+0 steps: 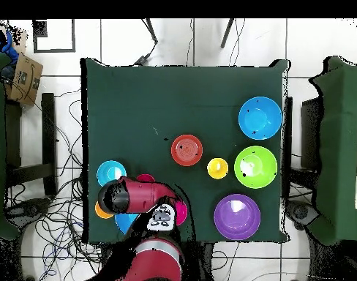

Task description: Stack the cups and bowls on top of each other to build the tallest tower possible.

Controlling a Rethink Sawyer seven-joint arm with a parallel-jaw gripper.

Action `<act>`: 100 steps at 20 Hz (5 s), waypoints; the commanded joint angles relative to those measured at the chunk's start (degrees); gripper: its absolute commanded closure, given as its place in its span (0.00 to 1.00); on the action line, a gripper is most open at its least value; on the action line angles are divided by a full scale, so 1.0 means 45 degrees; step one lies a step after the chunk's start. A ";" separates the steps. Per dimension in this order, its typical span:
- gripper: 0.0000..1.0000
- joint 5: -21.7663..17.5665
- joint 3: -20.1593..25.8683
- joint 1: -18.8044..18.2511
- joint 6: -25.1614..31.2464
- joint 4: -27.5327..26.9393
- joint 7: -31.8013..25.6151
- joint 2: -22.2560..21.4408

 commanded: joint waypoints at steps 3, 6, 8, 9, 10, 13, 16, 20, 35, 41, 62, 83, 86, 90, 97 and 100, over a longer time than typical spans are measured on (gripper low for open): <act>0.00 0.0681 0.0729 0.0273 -0.0983 -0.0744 0.2346 0.0373; 0.00 0.0699 0.0731 0.0284 -0.1034 -0.0799 0.2353 0.0451; 0.00 0.0682 0.0738 0.0272 -0.1118 -0.0814 0.2345 0.0510; 0.00 0.0663 0.0751 0.0250 -0.1156 -0.0813 0.2328 0.0527; 0.00 0.0645 0.0796 0.0211 -0.1212 -0.0785 0.2319 0.0539; 0.00 0.0634 0.0815 0.0188 -0.1263 -0.0773 0.2305 0.0551; 0.00 0.0641 0.0786 0.0220 -0.1337 -0.0823 0.2307 0.0644; 0.00 0.0666 0.0746 0.0257 -0.1396 -0.0861 0.2316 0.0714; 0.00 0.0618 0.0788 0.0266 -0.1721 -0.0824 0.2304 0.0889; 0.00 0.0641 0.0779 0.0296 -0.1720 -0.0731 0.2318 0.0850; 1.00 0.1095 0.0691 0.0315 -0.1611 -0.0496 0.2411 0.0744; 1.00 0.0772 0.0389 -0.0682 0.3168 -0.2111 0.0615 -0.1344; 1.00 0.0653 0.0403 -0.0816 0.3659 -0.2258 0.0578 -0.1618; 1.00 0.0490 0.0059 -0.0591 0.4246 -0.2604 0.0850 -0.1908; 1.00 0.0167 0.0310 -0.1191 0.4191 -0.3266 0.0271 -0.1449; 1.00 0.0089 0.0354 -0.1323 0.4316 -0.3770 0.0162 -0.1075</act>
